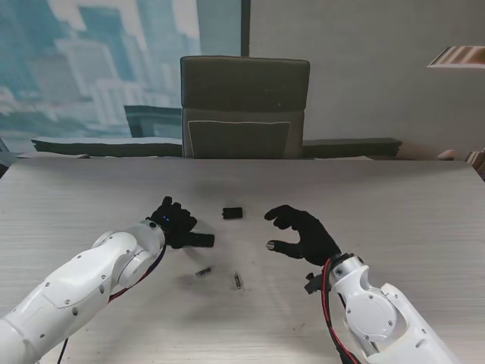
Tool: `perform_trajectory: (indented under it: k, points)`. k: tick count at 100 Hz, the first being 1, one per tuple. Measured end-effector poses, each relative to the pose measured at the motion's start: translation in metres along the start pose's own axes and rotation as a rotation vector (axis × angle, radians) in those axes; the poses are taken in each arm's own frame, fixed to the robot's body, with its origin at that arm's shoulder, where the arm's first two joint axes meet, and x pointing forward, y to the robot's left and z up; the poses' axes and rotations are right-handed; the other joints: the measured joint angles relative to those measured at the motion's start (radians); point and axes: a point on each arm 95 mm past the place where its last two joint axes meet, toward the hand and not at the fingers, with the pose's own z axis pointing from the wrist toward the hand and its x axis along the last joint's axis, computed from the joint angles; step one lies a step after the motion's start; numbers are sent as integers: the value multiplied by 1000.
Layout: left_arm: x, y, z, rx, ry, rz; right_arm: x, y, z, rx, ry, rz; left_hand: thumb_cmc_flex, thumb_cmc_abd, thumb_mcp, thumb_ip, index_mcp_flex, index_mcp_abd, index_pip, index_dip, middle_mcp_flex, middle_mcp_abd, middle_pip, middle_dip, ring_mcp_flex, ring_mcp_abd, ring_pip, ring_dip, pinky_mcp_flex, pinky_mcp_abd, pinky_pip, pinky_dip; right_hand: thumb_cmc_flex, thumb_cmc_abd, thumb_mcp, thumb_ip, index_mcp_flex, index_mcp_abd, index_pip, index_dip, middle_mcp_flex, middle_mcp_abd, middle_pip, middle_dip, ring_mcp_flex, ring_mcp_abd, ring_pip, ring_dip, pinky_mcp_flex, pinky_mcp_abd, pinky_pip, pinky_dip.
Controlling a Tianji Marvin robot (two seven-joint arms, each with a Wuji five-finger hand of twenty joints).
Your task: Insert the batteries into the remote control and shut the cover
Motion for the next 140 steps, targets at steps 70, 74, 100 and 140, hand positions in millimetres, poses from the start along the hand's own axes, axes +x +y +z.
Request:
perform_trajectory:
  k: [70,74,100,140]
  points:
    - [8,0,-10,-10,66,11,-10,-17,10,65,-54,-28,-172,215,-11,57,-82,78,-410,-18,-125,35,-55,-10,-30,1,-36,0,-18,0,-32,0,34,1,4,1,0,0,0,0,0,0,11,0,0,0,14,0,5,0,0,0]
    - [8,1,-11,-9,66,20,-10,-17,10,66,-56,-29,-172,215,-11,57,-92,68,-432,-29,-128,35,-55,-10,-41,1,-35,0,-23,0,-34,0,34,1,6,1,0,0,0,0,0,0,12,0,0,0,15,0,5,0,0,0]
    - [5,13,-29,-7,28,90,-11,-18,9,72,-38,-54,-174,216,-11,57,-125,69,-471,-51,-161,35,-55,-10,-41,1,-35,0,-24,0,-35,0,152,-107,115,15,34,1,42,14,0,0,47,10,25,0,48,25,40,0,4,0]
    - [5,22,-27,28,20,18,-10,-20,19,186,155,-339,-153,212,56,58,-129,147,-389,-12,-147,35,-52,-10,-41,1,-35,10,-24,0,-35,0,291,-228,246,15,168,-123,144,76,62,-27,196,61,117,-40,332,140,76,-11,370,-42]
